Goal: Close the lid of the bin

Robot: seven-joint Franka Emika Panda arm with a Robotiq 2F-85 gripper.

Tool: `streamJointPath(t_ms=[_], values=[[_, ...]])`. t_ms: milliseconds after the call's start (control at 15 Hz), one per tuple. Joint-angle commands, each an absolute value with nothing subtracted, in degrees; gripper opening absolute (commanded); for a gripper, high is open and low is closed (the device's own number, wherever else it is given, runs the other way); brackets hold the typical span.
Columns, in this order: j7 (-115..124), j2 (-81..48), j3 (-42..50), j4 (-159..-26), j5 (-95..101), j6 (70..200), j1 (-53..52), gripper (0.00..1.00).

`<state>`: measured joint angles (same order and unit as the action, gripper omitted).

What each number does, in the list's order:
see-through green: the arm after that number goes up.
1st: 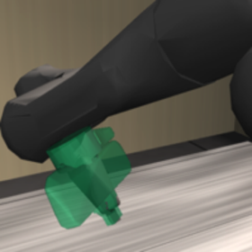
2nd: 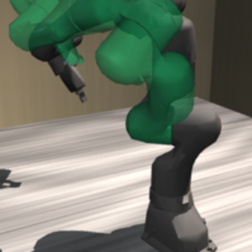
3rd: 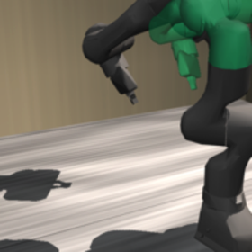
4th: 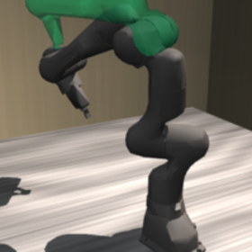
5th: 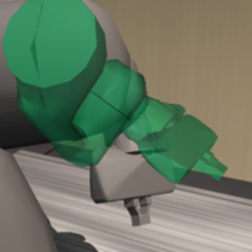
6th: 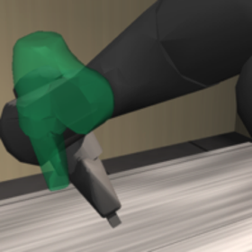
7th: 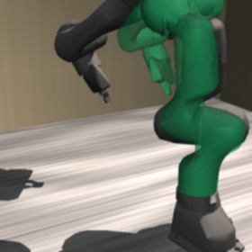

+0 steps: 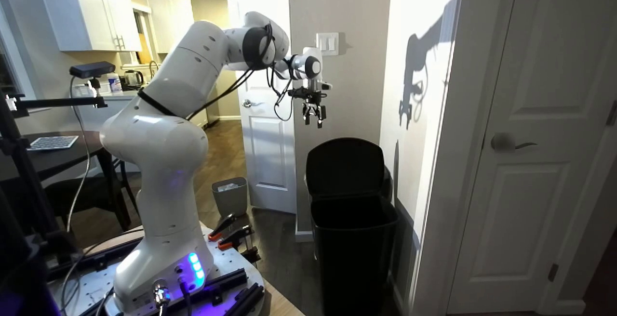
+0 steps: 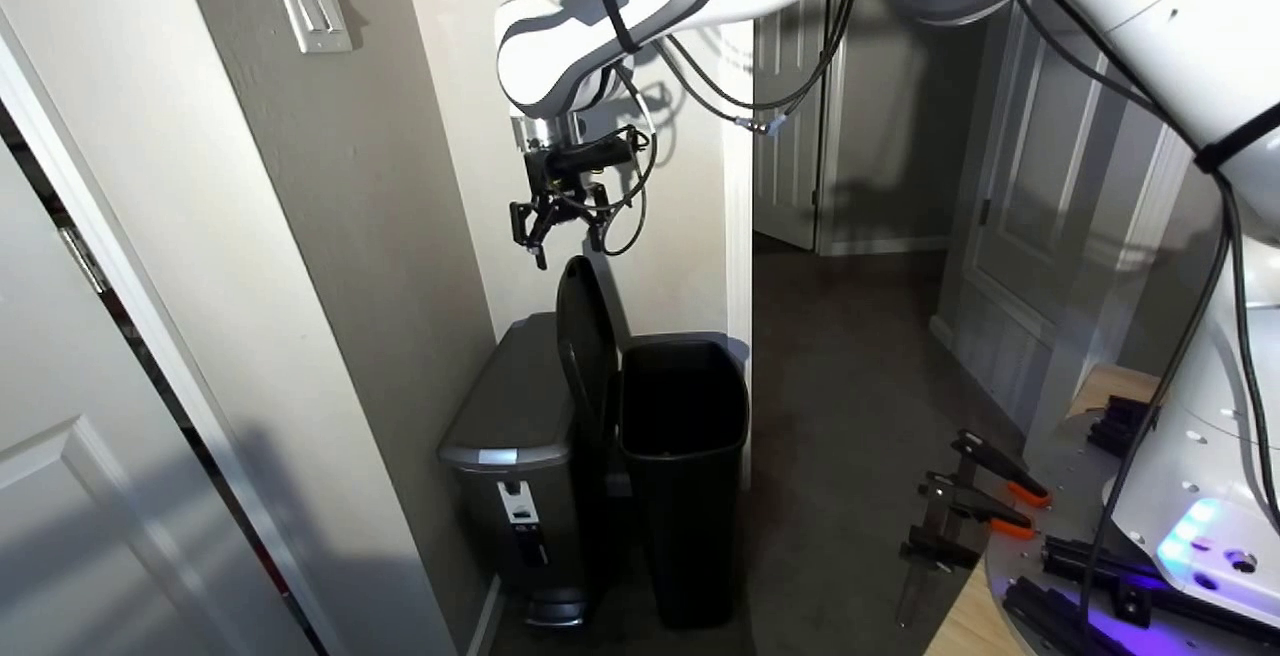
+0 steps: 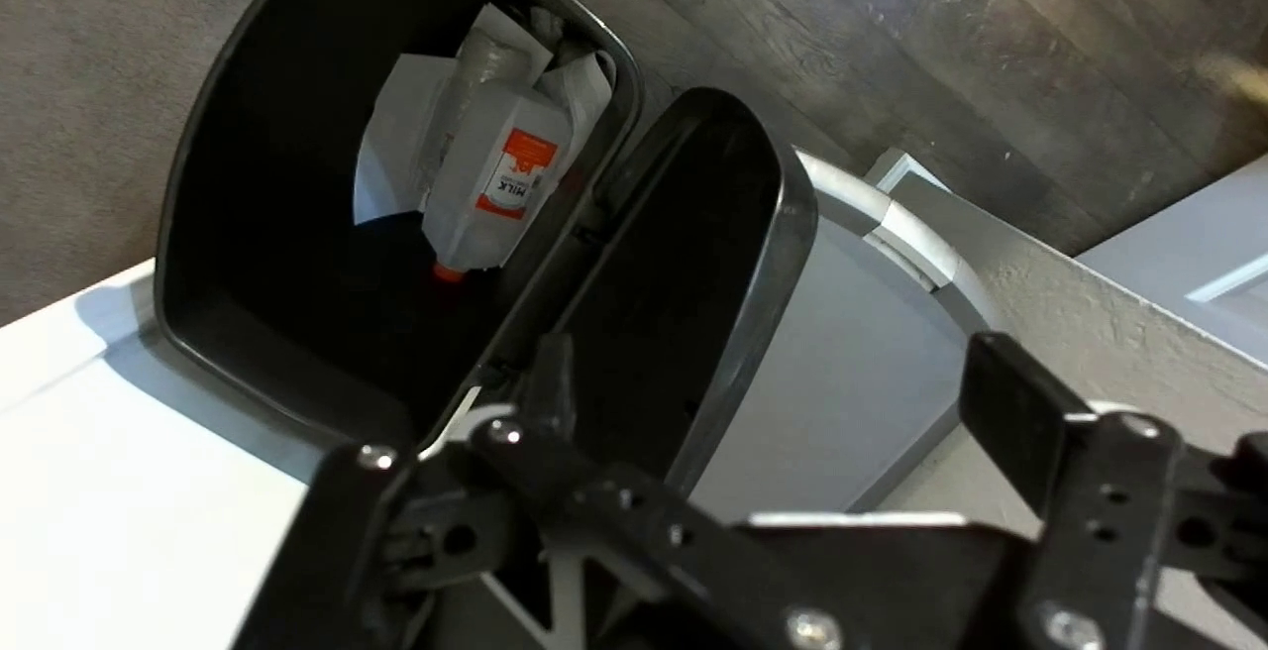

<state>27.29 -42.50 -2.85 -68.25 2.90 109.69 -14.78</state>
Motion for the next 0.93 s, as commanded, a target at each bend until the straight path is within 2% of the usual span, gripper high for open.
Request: streamJointPath(t_ms=[0, 400, 867], values=[[29.4, -51.1, -1.3, -55.3, 2.0, 106.3, -15.6, 1.00], [33.0, -62.5, -1.2, -39.4, 1.7, 99.1, -15.2, 1.00], [37.5, -68.9, -0.1, -30.9, 2.0, 94.6, -15.2, 1.00]])
